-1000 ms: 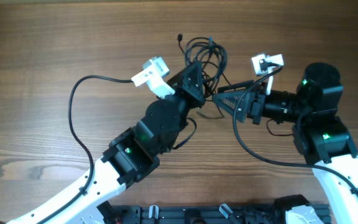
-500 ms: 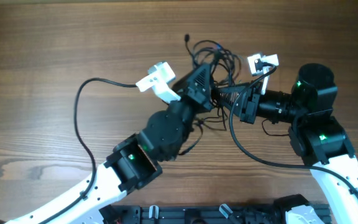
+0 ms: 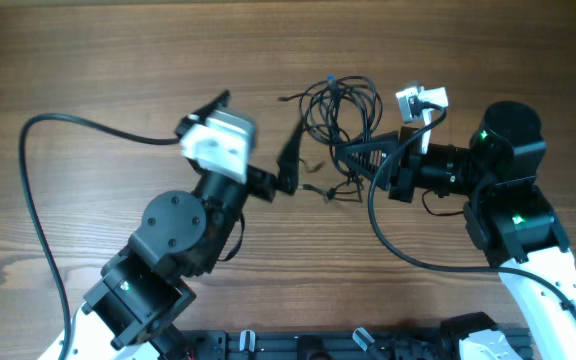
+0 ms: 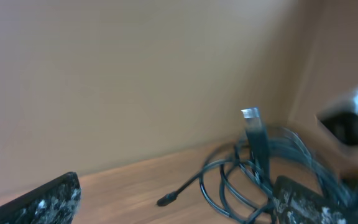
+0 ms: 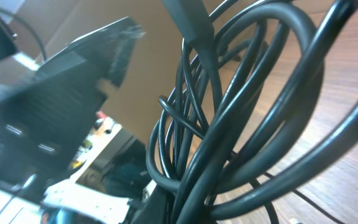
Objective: Untangle cables
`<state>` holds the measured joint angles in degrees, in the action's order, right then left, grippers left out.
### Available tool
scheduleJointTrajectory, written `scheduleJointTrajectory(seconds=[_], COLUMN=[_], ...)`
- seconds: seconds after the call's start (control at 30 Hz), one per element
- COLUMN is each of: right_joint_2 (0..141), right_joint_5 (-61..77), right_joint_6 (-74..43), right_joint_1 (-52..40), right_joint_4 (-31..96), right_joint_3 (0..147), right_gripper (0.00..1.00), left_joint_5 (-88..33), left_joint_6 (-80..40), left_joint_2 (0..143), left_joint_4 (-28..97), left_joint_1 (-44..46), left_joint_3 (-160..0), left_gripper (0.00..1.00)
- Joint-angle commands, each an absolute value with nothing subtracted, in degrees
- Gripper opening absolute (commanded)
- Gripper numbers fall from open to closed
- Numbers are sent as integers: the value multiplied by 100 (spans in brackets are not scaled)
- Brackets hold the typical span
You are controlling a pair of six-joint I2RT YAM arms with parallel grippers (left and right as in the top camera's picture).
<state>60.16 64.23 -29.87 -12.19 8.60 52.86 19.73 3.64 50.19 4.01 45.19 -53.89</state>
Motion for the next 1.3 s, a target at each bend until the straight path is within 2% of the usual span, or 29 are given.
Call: scheduleJointTrajectory(seconds=[0.0,0.07,0.2,0.4,0.57,0.63,0.73,0.9,1.13,1.23,1.27], right_joint_2=[6023,6020,6023,6023,6023,6023,6023,6023,6023,6023,6023], right_joint_5=[7293,7461,7979,7926,7629,7634,7822,8272,8709,8709,8709], right_joint_6=[-2899,-3017,-3017,-3048,-3743,-4040,-4217,-4246,-4351,-4322,-4276], right_joint_1=[-1214,-1214,-1216,-1214,-1105,-1024,-1026,-1026,-1026,-1026,-1026], right_joint_4=[792,753,628,580,231,-34,-237,-250,-250,-250,-250], right_joint_3=[5312,5315,5312,5312,5315,5315,5315,5315,5312,5312,5312], right_gripper=[4,4,4,4,4,4,4,4,4,4,4], left_joint_5=[832,296,193,193,86,-558,-1000,-1004,-934,-812,-650], left_joint_6=[2093,2110,2956,3430,3540,3881,3966,4797,4805,4956,4956], left_joint_2=[4912,4978,5332,5358,4880,4659,4593,4866,5144,5144,5144], left_joint_4=[460,502,480,499,1199,1741,1769,1568,1004,919,917], left_joint_1=[4515,4515,4515,4521,4521,4521,4521,4521,4519,4519,4519], left_joint_3=[-5395,-5395,-5395,-5395,-5395,-5395,-5395,-5395,-5395,-5395,-5395], left_gripper=[100,100,99,86,88,90,90,74,66,45,42])
